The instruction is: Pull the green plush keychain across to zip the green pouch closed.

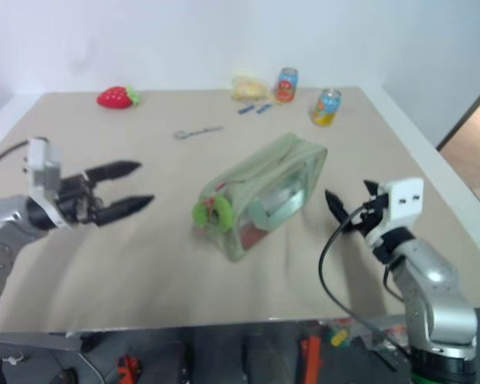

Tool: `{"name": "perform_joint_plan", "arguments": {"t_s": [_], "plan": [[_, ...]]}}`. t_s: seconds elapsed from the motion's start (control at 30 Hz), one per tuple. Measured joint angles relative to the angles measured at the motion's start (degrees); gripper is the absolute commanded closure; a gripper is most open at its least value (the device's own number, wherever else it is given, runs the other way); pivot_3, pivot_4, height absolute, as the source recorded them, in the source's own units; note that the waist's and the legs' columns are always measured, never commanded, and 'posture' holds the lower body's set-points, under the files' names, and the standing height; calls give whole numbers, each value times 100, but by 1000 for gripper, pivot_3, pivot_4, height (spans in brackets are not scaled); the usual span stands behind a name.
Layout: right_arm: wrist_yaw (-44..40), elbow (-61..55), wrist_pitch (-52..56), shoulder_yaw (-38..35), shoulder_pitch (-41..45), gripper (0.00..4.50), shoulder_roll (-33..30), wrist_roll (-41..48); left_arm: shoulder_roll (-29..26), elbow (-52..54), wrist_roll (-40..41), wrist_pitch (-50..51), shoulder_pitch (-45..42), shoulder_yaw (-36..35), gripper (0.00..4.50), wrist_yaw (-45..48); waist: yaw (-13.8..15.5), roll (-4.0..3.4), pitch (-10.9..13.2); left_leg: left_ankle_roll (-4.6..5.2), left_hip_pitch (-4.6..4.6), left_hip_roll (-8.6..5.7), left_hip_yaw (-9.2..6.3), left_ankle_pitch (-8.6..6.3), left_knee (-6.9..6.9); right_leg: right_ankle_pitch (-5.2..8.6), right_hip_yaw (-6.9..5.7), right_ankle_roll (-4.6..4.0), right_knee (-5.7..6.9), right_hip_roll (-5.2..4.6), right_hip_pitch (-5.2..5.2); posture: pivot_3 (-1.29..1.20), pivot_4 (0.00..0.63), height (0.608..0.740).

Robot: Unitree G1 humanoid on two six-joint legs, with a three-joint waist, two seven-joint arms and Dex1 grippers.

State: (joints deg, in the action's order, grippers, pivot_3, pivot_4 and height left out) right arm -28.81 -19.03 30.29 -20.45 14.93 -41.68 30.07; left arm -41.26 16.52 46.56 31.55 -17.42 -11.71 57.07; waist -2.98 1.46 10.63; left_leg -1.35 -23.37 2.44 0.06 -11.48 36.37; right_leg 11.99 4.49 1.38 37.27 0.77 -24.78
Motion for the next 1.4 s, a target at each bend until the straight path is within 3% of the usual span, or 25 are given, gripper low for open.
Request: {"name": "perform_joint_plan", "arguments": {"t_s": [0.07,0.13,0.27,0.37,0.6,0.97,1.17,1.4], "plan": [[-709,430,81,2,1074,16,-939,138,53,82,112,89,-92,67,10,-1,14,0,4,11,0,0,4,7,1,-5,2,-2,0,1,-3,0,150,740],[-1488,1017,-173,253,1879,16,-1384,65,65,120,184,136,-171,78,10,18,14,30,-11,11,19,11,-4,5,-1,-1,-9,-9,-3,13,18,0,150,740],[-3250,3028,-1177,1507,3405,16,-1207,-513,86,196,220,210,-300,328,10,239,-36,52,-16,10,35,20,-1,1,-4,5,-9,-20,-11,20,35,0,150,740],[-4151,4598,-2216,2127,3760,16,-1038,-1147,189,249,119,155,-297,465,10,319,-33,51,-12,11,17,11,-1,-1,-4,-3,-3,-7,-11,16,29,0,150,740],[-4947,6301,-3307,2319,4602,16,-782,-1712,367,461,55,84,-352,512,10,104,21,41,-6,33,-44,10,2,-18,-5,-18,9,13,-4,17,-38,0,150,740],[-5260,7113,-3928,2295,4768,16,-335,-1927,397,498,-44,87,-308,506,10,-112,15,39,-5,28,-36,10,4,-14,11,-39,9,15,3,17,-32,0,150,740],[-5364,7294,-3982,2294,4768,1763,-161,-2026,398,538,-43,87,-308,472,0,-291,17,39,-5,22,-33,11,4,-7,12,-48,10,13,4,19,-30,0,150,740],[-5386,7321,-4021,2242,4774,4243,-164,-2082,401,538,-99,62,-308,452,0,-406,4,39,-5,20,-28,18,4,-6,9,-50,10,7,8,27,-30,0,150,740]]}}
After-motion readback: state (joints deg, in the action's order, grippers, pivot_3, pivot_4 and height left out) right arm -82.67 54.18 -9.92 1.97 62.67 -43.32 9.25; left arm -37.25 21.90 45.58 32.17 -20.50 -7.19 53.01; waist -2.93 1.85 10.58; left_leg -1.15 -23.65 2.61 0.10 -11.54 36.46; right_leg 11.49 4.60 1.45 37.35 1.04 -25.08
